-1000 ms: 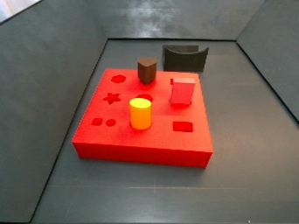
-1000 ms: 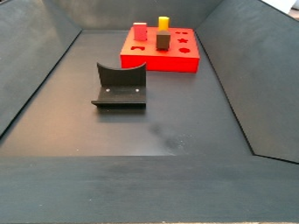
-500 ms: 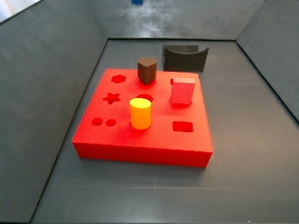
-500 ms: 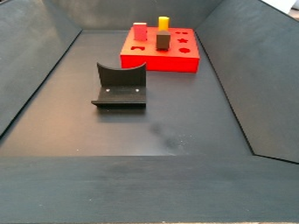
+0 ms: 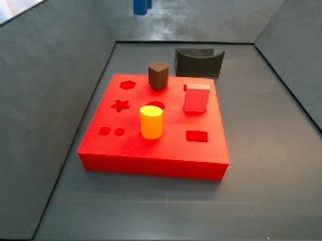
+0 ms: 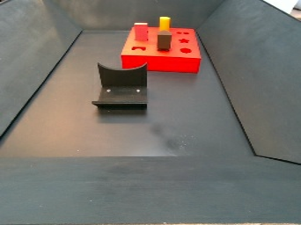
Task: Pick up the square-circle object. Move up. Move to above the board. Insert the square-circle object.
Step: Insert the square-circle object.
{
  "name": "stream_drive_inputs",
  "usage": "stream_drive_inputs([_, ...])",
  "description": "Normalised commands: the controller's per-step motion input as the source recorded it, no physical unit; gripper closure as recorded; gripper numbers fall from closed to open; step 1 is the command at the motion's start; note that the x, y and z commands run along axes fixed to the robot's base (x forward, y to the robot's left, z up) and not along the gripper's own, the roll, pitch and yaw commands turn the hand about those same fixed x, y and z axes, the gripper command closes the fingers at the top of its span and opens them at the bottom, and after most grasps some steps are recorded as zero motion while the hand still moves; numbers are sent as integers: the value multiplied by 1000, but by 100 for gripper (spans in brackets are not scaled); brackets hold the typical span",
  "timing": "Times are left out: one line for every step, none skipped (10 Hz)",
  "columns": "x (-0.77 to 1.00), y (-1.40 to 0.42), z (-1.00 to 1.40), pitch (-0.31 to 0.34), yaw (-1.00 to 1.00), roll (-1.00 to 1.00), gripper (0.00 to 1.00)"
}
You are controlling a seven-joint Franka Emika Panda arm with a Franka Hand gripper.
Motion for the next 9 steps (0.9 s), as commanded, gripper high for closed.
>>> stream_drive_inputs([-126, 0, -460, -86, -920, -76, 100])
stream_drive_inputs([-83, -34, -489, -101, -917, -100, 100])
stream_drive_inputs([-14, -20, -443, -93, -969, -101, 100])
stream_drive_inputs([-20, -26, -440, -106, -969, -104, 100])
stream_drive_inputs([-60, -43, -469, -163, -937, -124, 100])
stream_drive_inputs([-31, -86, -431, -117, -920, -106, 100])
stream_drive_inputs([-26, -134, -249, -53, -889, -43, 100])
stream_drive_inputs([-49, -183, -169, -31, -846, -14, 100])
stream_drive_inputs([-80, -229, -97, -13, -797, 0, 100])
